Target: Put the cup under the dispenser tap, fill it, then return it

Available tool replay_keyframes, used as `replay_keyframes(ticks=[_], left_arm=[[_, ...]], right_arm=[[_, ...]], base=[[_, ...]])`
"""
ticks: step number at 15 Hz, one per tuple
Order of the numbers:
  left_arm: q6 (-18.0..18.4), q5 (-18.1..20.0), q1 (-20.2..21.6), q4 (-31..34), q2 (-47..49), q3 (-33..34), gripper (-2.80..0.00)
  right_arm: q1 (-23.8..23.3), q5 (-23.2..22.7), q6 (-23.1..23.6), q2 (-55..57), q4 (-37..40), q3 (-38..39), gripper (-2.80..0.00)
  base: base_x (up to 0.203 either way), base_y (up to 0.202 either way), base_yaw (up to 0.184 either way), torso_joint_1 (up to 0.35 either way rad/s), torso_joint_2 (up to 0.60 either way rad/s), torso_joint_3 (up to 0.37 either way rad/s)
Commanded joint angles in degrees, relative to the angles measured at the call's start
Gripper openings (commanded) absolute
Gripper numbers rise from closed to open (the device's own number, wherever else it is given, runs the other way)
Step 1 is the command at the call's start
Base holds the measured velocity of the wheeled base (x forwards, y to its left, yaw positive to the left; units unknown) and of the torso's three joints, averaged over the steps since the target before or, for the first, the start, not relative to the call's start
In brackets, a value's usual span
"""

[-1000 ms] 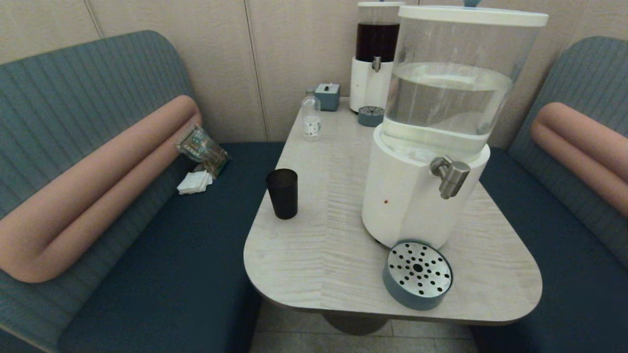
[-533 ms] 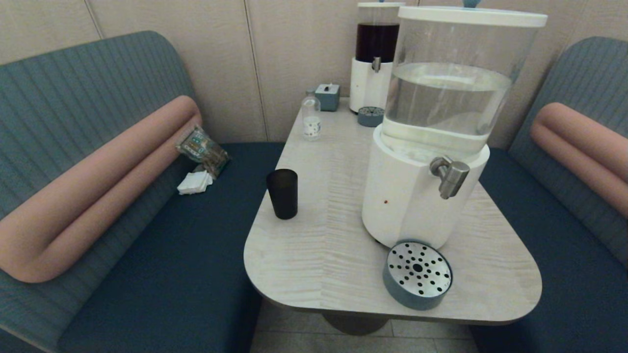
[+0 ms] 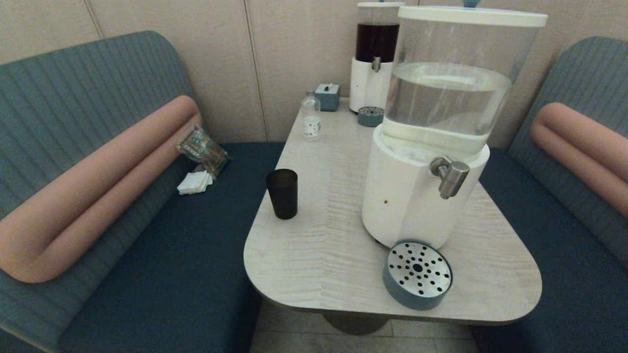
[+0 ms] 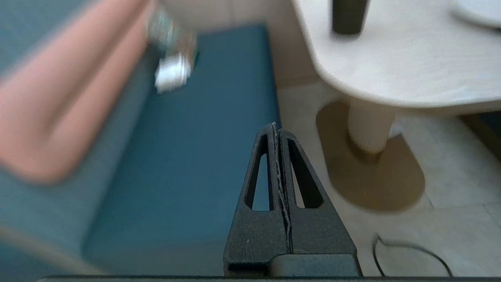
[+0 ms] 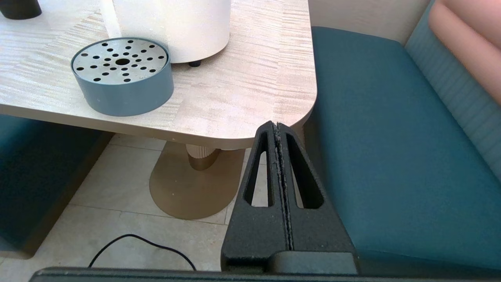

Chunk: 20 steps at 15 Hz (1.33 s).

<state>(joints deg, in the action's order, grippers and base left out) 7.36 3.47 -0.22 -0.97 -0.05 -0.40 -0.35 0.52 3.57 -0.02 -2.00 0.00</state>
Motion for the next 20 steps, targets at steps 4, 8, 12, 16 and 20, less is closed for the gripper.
replay_keyframes(ticks=[4, 8, 12, 16, 20], left_arm=[[-5.84, -3.66, 0.03, 3.35, 0.05, -0.19, -2.80], [-2.80, -2.54, 0.04, 9.85, 0.20, -2.06, -2.80], [-3.06, -2.41, 0.04, 8.35, 0.05, -1.53, -2.80], [-3.41, -2.59, 0.04, 8.35, -0.04, -1.53, -2.80], [-3.41, -2.59, 0.04, 8.35, -0.04, -1.57, -2.80]], right_arm=[[0.00, 0.00, 0.04, 0.02, -0.02, 0.88, -2.80], [0.00, 0.00, 0.04, 0.02, -0.02, 0.85, -2.80], [0.00, 0.00, 0.04, 0.02, -0.02, 0.88, -2.80], [0.00, 0.00, 0.09, 0.02, -0.02, 0.88, -2.80], [0.00, 0.00, -0.56, 0.02, -0.02, 0.88, -2.80]], base=[[0.000, 0.000, 0.000, 0.000, 0.00, 0.000], [0.000, 0.000, 0.000, 0.000, 0.00, 0.000], [0.000, 0.000, 0.000, 0.000, 0.00, 0.000], [0.000, 0.000, 0.000, 0.000, 0.00, 0.000], [0.000, 0.000, 0.000, 0.000, 0.00, 0.000]])
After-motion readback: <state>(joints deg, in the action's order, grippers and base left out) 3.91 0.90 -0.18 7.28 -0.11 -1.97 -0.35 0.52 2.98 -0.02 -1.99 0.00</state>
